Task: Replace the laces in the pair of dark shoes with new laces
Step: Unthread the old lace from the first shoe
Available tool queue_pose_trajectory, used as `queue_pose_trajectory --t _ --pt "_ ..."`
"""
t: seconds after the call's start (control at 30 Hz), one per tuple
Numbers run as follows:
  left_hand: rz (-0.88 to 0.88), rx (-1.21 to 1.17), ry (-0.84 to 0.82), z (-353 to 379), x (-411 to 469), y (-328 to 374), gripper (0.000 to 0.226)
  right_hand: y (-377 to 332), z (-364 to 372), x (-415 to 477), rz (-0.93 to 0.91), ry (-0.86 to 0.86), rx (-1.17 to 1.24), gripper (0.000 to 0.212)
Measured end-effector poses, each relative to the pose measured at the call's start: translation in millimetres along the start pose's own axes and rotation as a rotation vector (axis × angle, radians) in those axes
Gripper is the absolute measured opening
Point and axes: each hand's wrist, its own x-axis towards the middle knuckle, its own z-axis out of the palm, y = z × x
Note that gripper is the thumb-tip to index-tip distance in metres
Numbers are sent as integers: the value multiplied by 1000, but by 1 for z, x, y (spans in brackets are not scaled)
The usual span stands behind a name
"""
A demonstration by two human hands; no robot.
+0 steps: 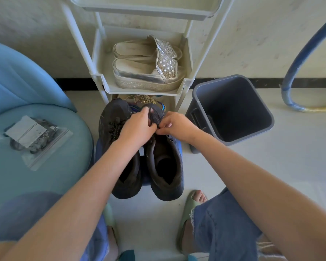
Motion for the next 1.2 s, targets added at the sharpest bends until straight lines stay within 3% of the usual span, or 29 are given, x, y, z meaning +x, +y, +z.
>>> queue_pose_trajectory --t 0.13,0.23,0.3,0.47,0.6,0.7,0.8,0.87,1.07,1.2 --pt "79 5 -184 6 -2 -1 28 4 0 0 55 108 130 15" --pt "140 155 -80 5 -1 -1 25 7 -2 0 26 41 133 15" --pt "127 132 3 5 -3 -3 29 7 -3 0 -3 -46 38 18" --pt "-80 -424 387 -1 -1 -2 24 13 -10 -2 20 -183 69 20" --pt "-255 -740 515 4 1 -2 29 12 -9 0 16 -178 126 19" --pt "-230 -729 509 10 1 -1 28 13 -8 0 38 -199 162 17" --pt "-315 -967 431 8 4 2 25 14 -8 0 44 -210 159 20" --pt "-358 -1005 371 7 4 -1 23 14 -8 2 35 -215 149 22" --pt "-528 -1340 278 1 2 -1 22 12 -11 1 25 -242 144 12" --pt "-460 -1218 363 3 -1 3 17 10 -8 0 40 -219 111 15"
